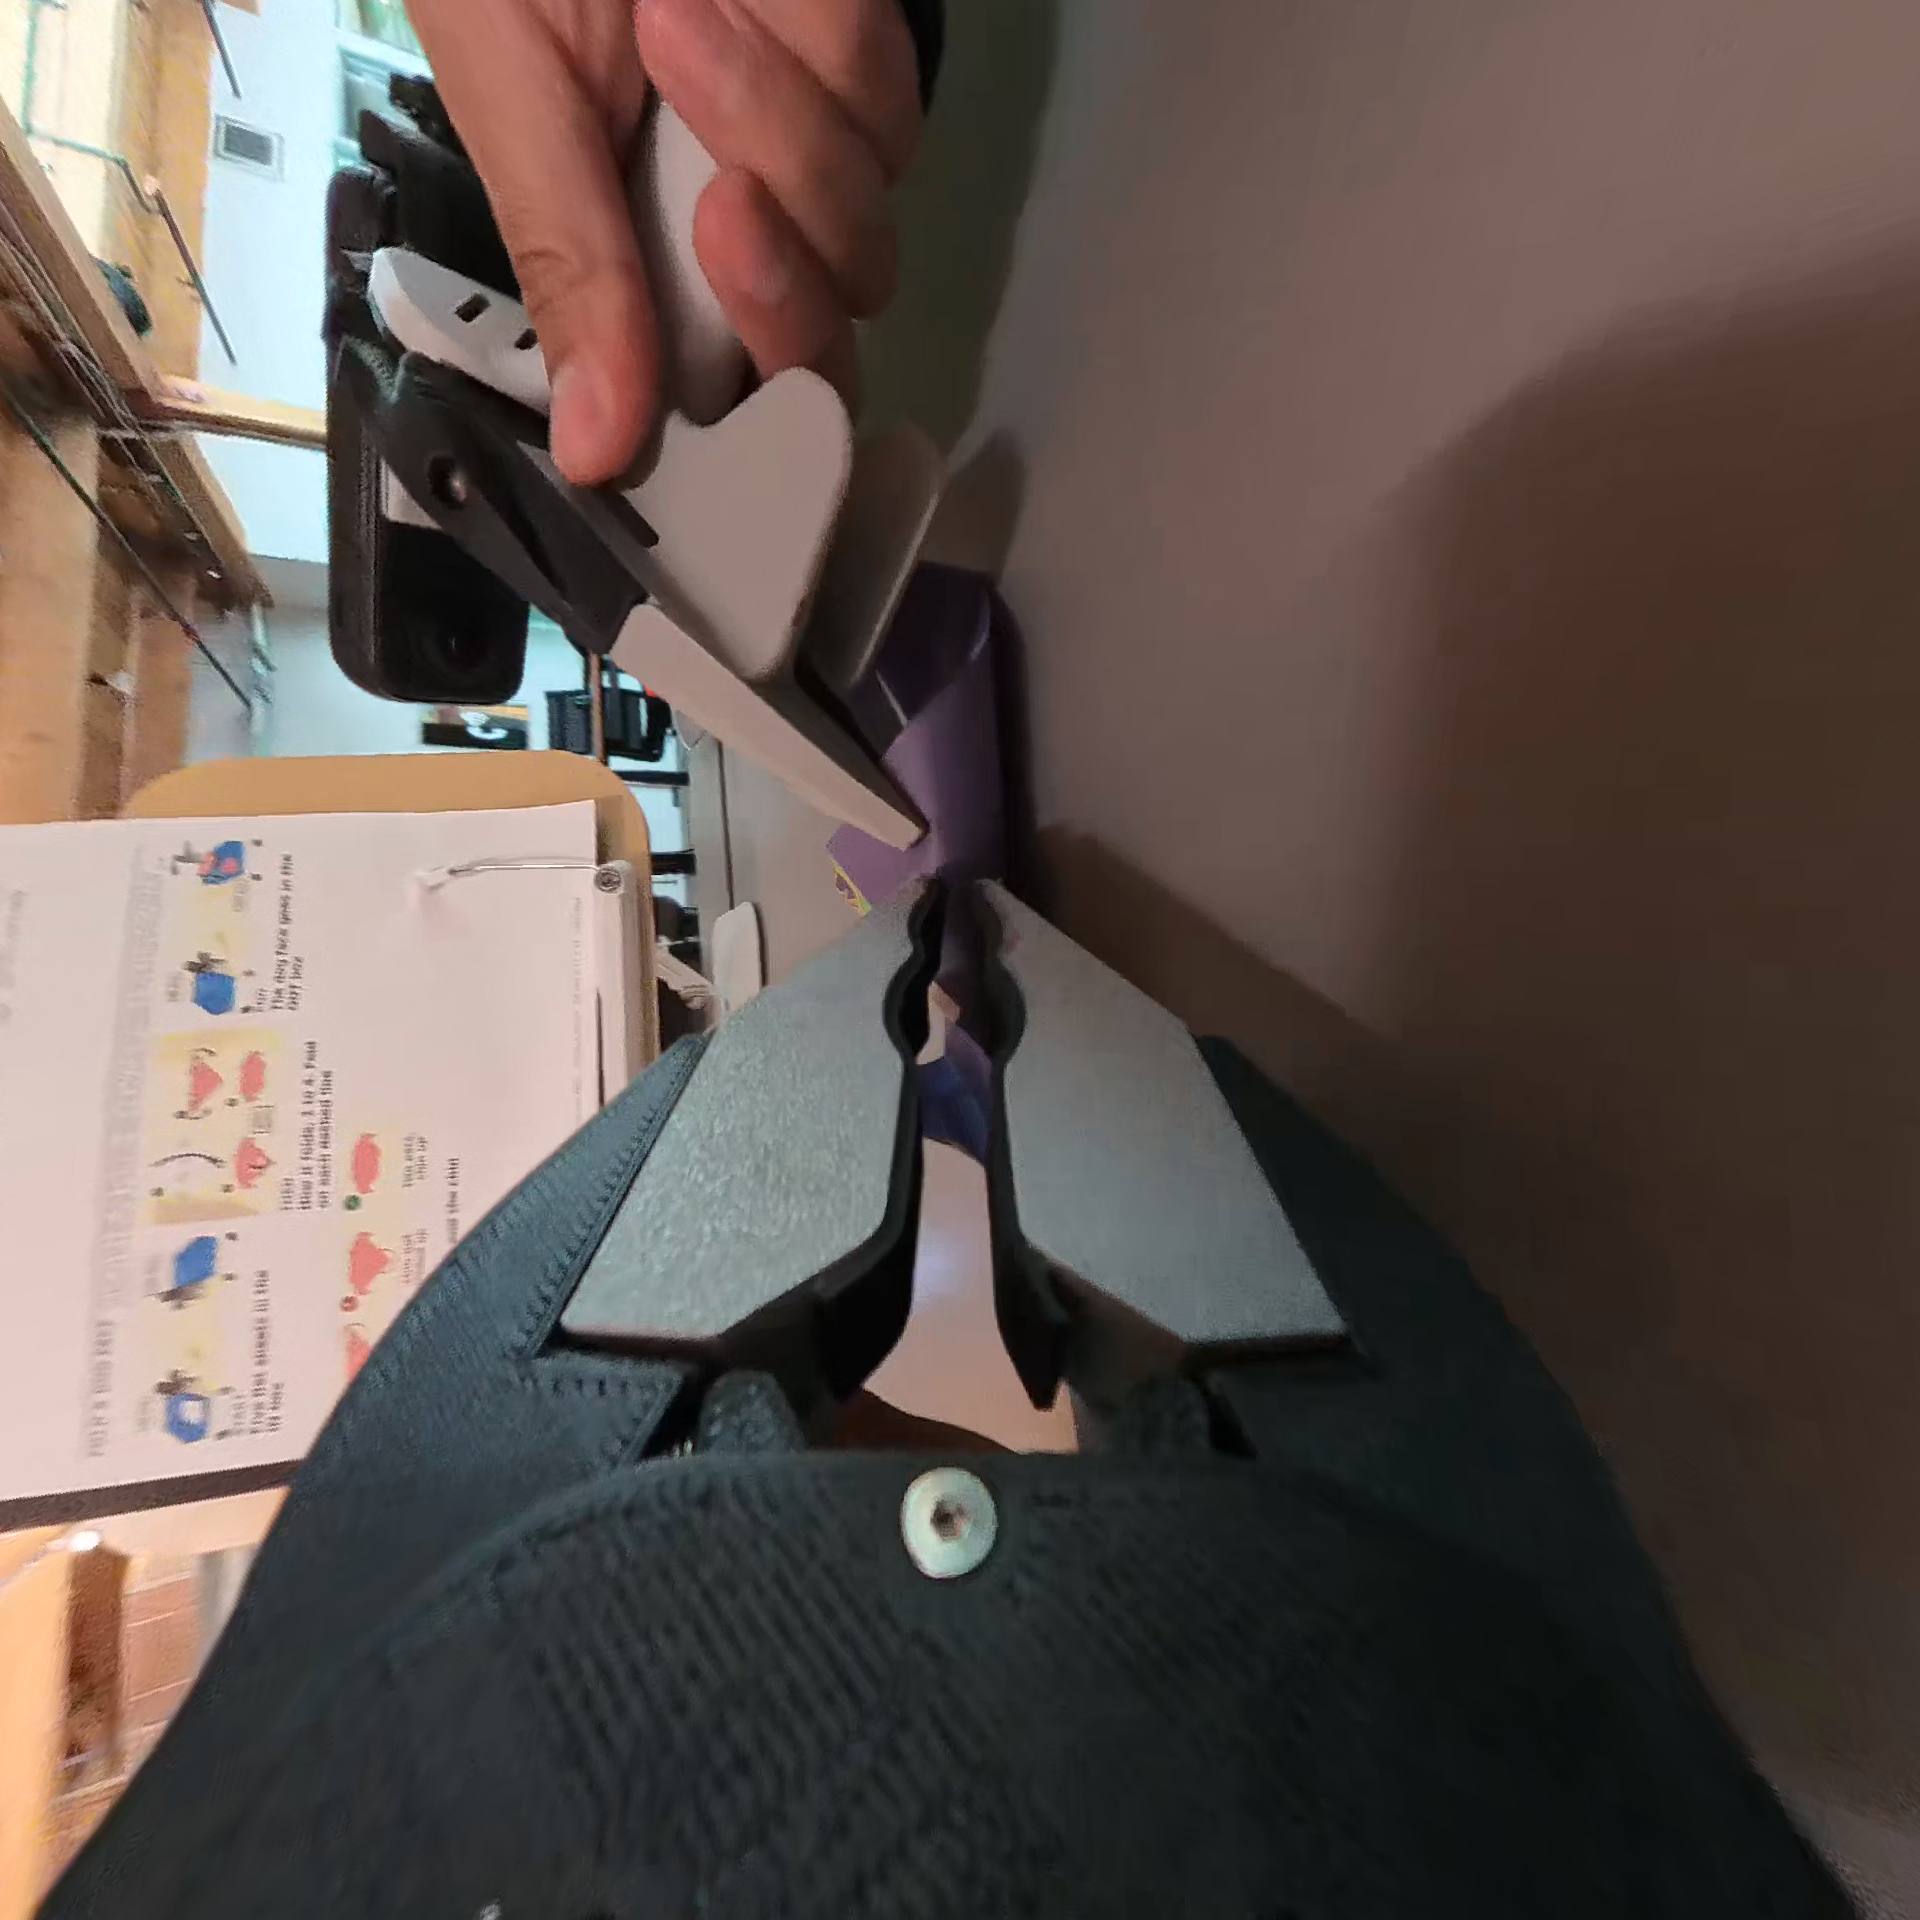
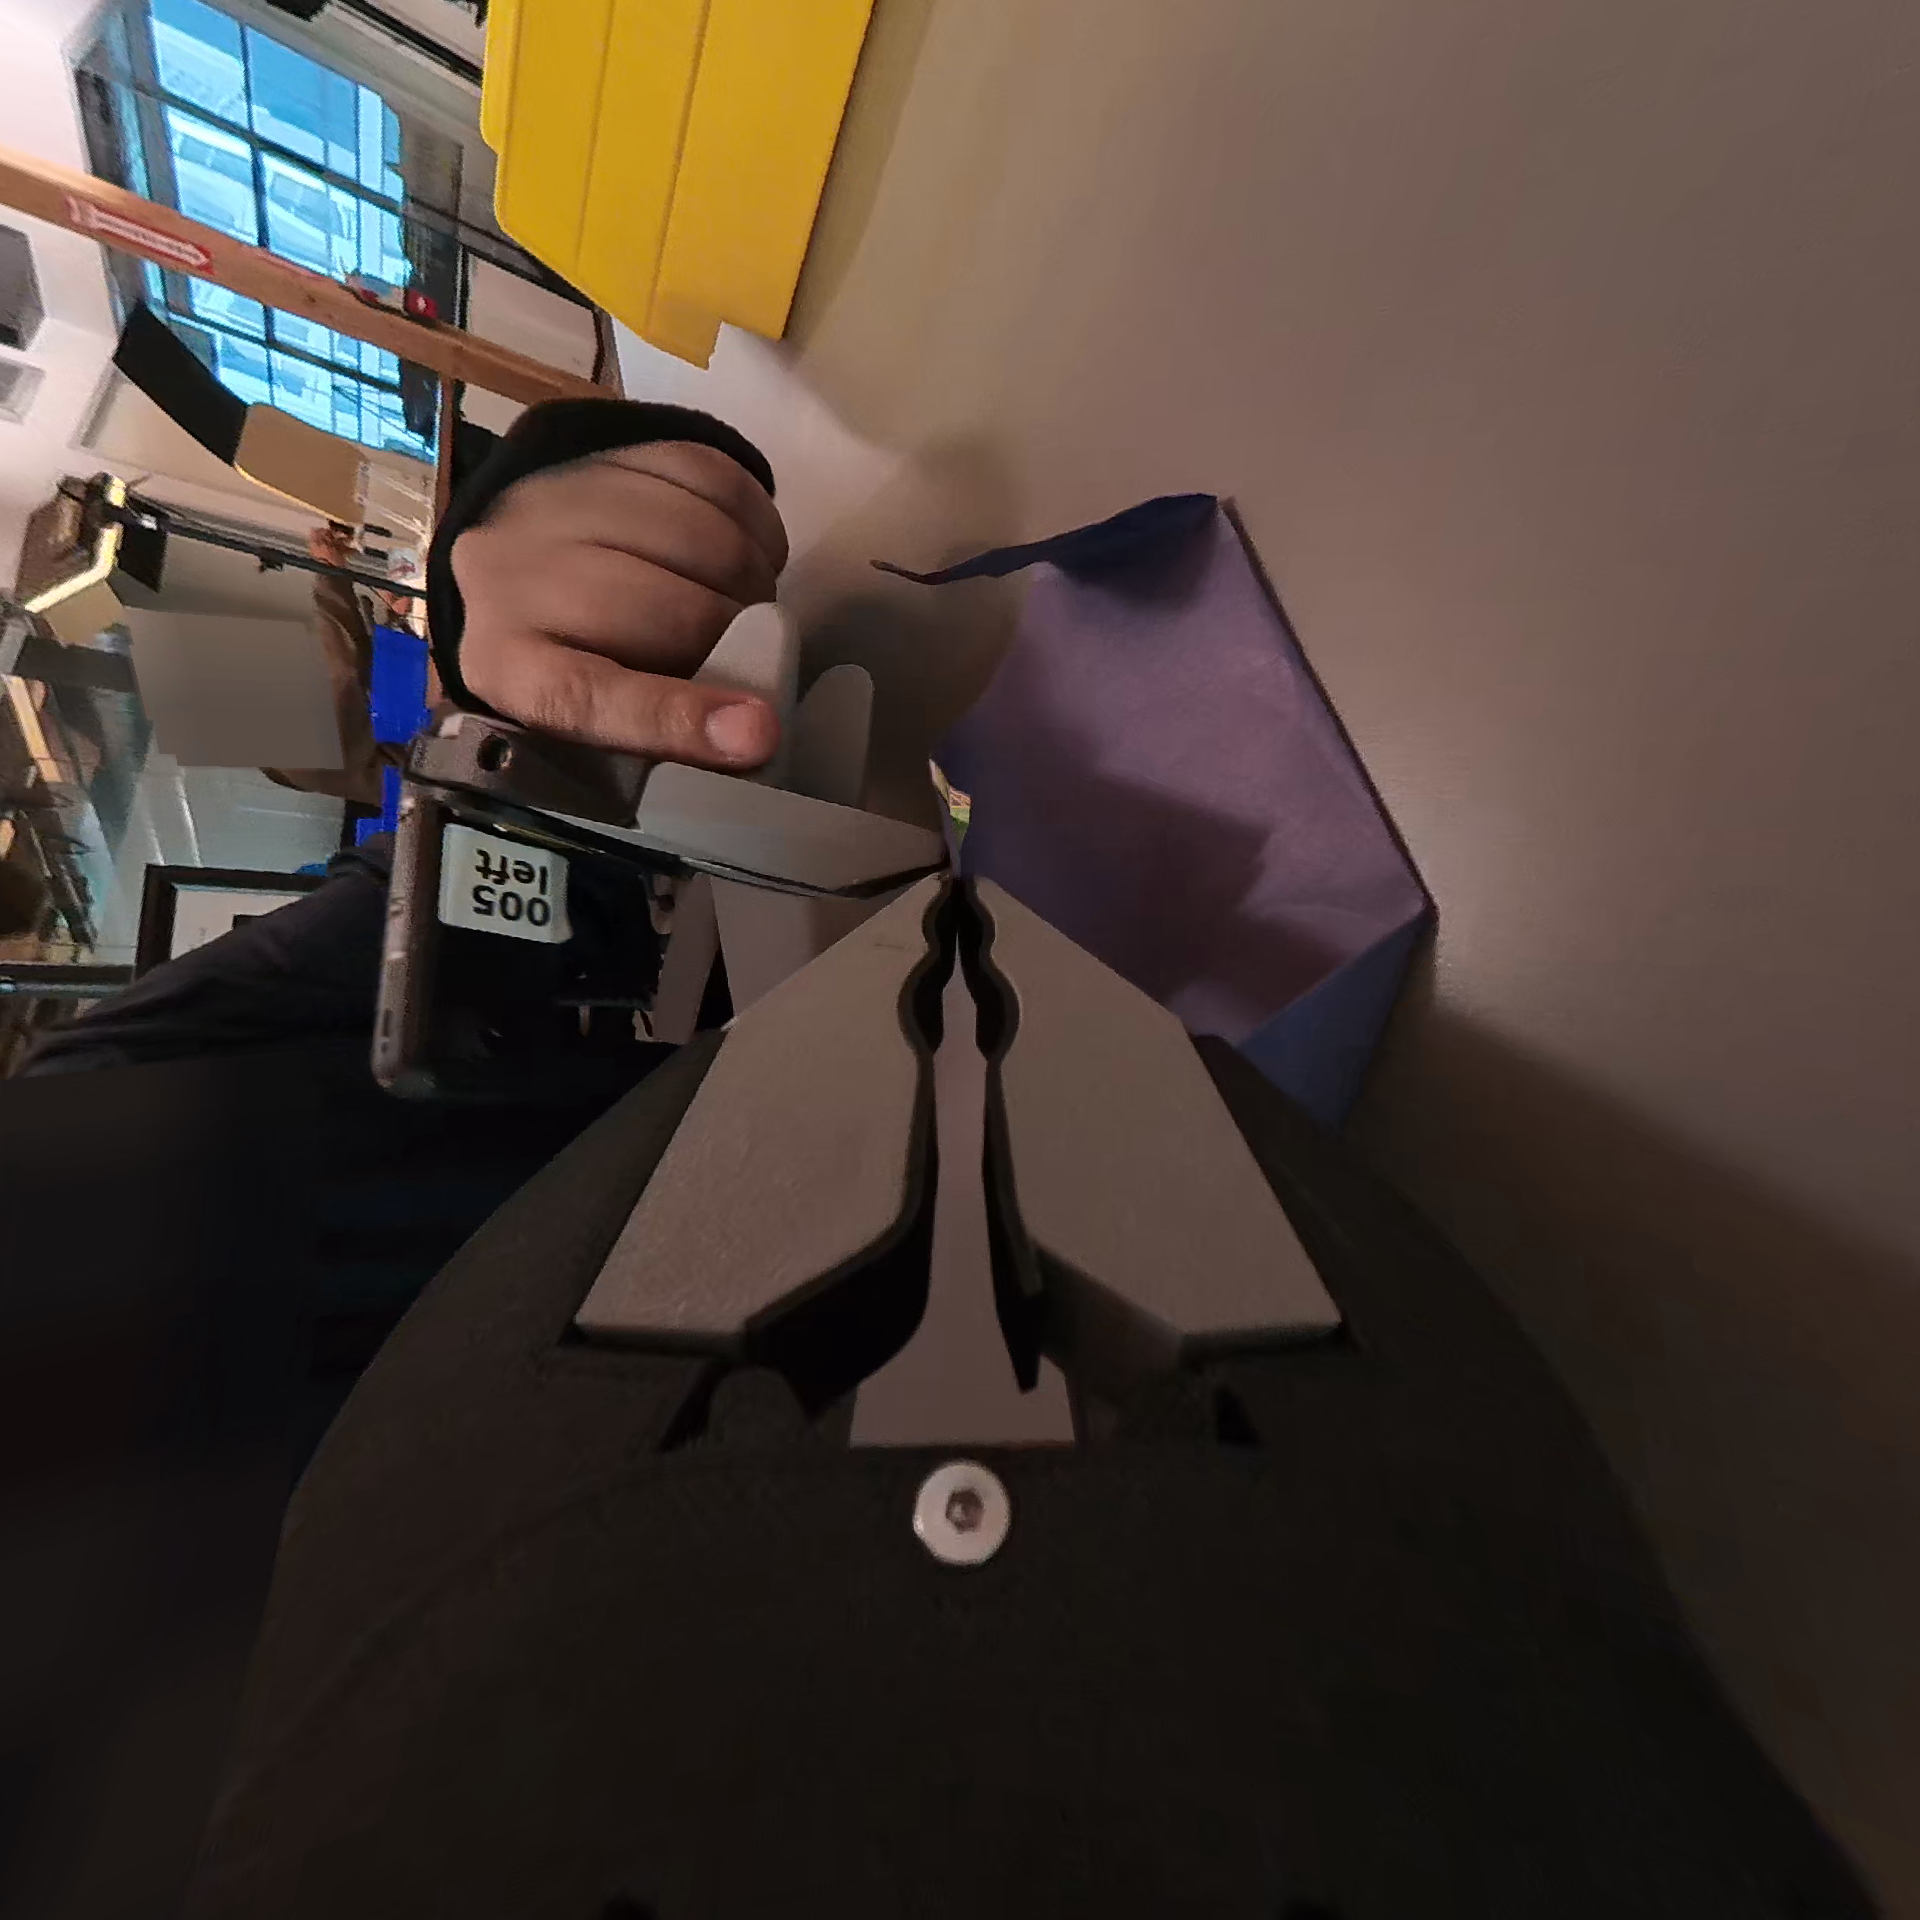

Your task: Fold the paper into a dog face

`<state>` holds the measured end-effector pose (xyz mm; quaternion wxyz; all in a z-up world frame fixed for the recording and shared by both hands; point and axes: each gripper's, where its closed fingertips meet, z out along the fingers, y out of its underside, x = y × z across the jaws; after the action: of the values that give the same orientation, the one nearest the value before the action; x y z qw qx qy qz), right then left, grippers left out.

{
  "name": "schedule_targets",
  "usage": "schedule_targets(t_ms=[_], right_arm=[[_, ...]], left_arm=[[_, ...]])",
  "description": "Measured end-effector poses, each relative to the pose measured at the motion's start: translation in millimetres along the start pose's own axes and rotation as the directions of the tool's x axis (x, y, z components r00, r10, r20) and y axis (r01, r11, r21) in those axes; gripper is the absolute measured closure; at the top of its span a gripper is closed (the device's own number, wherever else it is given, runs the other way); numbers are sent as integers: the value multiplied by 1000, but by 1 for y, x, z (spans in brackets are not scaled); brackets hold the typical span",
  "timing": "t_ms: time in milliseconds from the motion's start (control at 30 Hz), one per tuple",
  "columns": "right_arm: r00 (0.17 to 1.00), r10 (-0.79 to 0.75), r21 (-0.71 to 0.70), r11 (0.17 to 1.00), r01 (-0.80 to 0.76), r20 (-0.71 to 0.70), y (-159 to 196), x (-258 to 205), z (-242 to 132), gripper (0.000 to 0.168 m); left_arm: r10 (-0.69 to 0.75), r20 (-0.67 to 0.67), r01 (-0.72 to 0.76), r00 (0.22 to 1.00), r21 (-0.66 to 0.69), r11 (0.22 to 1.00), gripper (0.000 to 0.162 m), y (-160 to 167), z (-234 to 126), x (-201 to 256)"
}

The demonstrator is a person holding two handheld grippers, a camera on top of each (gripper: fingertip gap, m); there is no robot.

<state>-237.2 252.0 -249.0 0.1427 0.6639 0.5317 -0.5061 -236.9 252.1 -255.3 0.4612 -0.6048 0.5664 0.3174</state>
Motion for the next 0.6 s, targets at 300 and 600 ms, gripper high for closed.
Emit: schedule_targets(t_ms=[300, 600], right_arm=[[995, 68, 46, 996, -72, 74, -7, -3, -7, 168], [983, 109, 60, 991, -119, 145, -11, -7, -10, 168]], left_arm=[[123, 49, -121, 991, -50, 991, 133, 8, 3, -1], [192, 106, -182, 976, -101, 978, 132, 12, 10, -9]])
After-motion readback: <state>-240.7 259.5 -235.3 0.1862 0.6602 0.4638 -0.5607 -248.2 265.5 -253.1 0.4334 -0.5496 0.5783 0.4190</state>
